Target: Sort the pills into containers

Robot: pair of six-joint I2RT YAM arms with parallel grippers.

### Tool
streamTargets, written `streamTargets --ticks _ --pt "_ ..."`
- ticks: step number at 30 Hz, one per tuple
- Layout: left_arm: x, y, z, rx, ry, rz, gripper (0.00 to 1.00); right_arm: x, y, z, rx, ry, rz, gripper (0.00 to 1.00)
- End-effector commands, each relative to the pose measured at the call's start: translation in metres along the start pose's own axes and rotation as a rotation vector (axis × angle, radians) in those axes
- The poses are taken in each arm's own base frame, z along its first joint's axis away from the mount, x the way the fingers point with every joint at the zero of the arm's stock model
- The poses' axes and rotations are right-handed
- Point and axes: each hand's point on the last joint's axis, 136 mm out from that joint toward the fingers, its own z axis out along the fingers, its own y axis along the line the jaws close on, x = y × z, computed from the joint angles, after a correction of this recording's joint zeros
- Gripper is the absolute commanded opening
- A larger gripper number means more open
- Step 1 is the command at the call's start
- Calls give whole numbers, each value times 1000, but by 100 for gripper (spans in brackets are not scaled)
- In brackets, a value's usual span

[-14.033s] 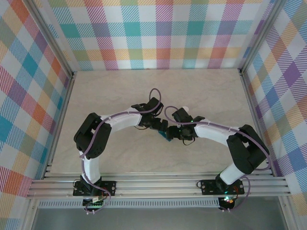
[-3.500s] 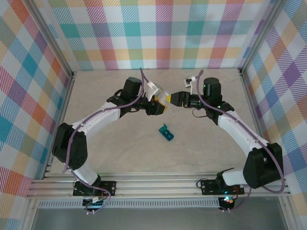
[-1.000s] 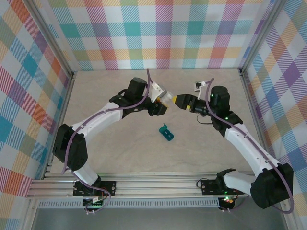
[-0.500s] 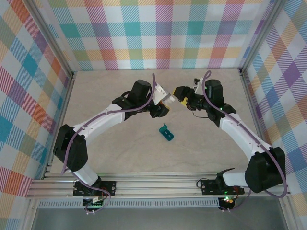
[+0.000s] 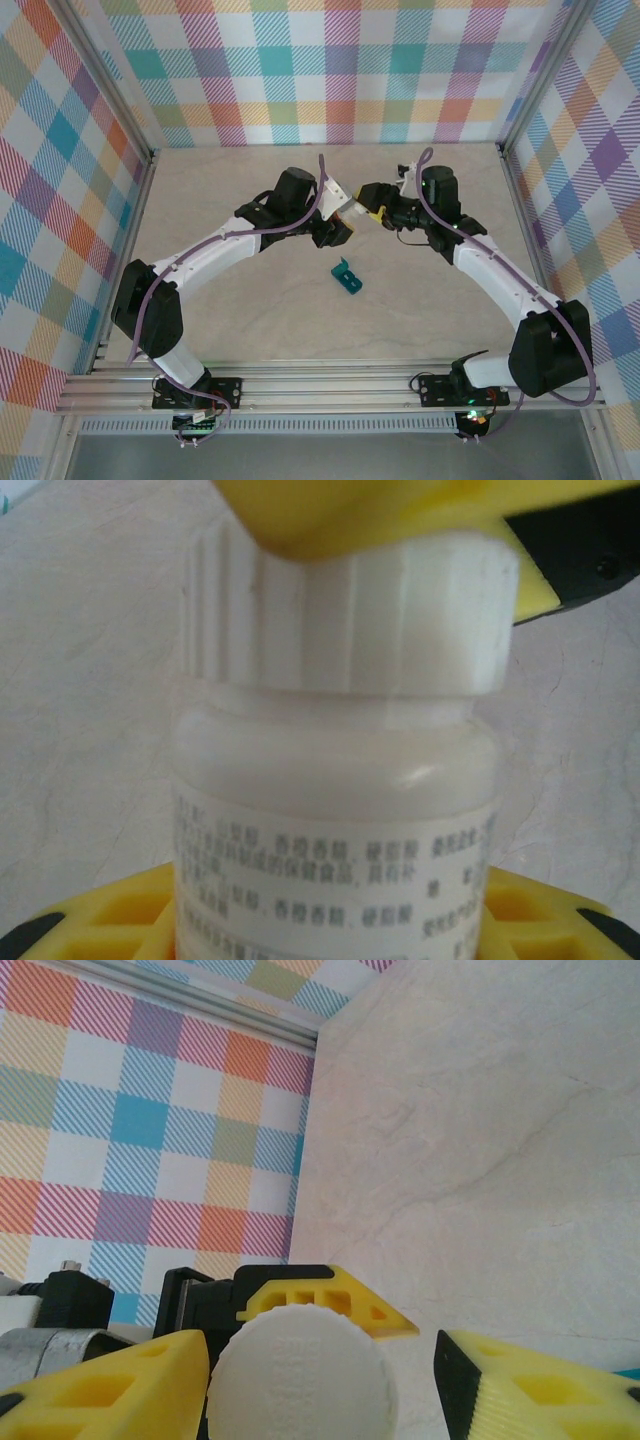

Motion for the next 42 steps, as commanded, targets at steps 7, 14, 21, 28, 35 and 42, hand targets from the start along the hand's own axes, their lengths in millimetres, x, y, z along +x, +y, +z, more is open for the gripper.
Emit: streamTargets --ticks 7,14,21,28,35,42 --pt "-16 -9 3 34 -33 35 0 6 15 1 -55 31 -42 50" --pt "-16 -20 -1 112 -22 5 0 17 25 0 -134 101 -202 42" --pt "-29 -40 -17 271 -66 -49 0 30 31 -11 -233 153 -406 41" --pt "-33 -36 -20 252 -74 -50 0 25 34 -20 -240 142 -385 58" --pt "-25 -22 -13 173 -51 -38 0 30 37 -36 -204 129 -364 72" --pt "-16 -3 -12 47 -29 -14 0 18 7 -42 -63 42 -214 74"
